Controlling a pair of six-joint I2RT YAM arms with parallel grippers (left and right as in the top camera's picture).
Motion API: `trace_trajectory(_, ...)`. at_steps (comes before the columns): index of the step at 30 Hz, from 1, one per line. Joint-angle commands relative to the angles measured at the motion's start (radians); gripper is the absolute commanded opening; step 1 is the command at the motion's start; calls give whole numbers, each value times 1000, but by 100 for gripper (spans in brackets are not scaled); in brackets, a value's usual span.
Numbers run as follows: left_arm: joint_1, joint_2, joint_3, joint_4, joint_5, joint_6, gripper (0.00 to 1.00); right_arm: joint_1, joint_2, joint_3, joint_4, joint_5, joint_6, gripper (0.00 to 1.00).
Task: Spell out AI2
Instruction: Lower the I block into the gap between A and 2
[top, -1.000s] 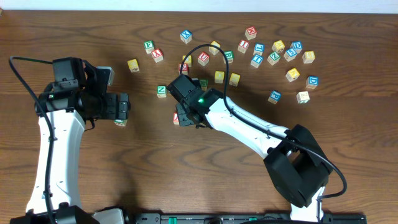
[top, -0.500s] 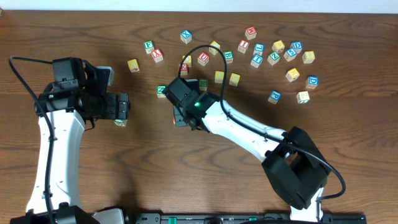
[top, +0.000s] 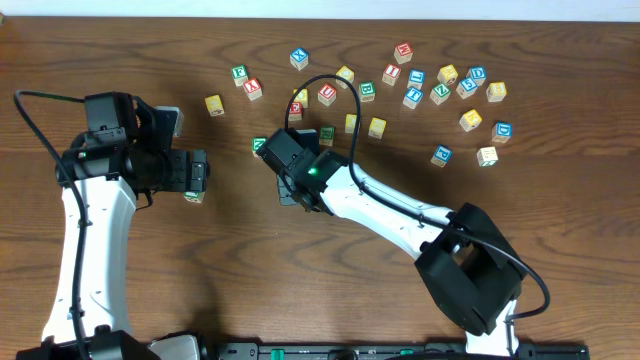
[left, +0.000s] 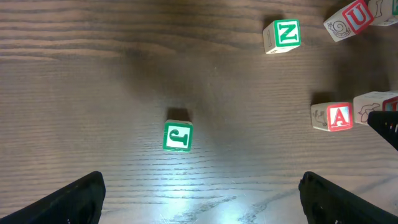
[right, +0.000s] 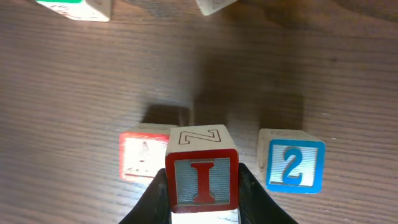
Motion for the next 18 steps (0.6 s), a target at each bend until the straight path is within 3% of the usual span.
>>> trace_trajectory(1,2,0,5,2,13,17,98,3,25,-6,-7,54,27,7)
trace_trajectory(18,2,0,5,2,17,17,98,3,34,-6,-5,64,30,7)
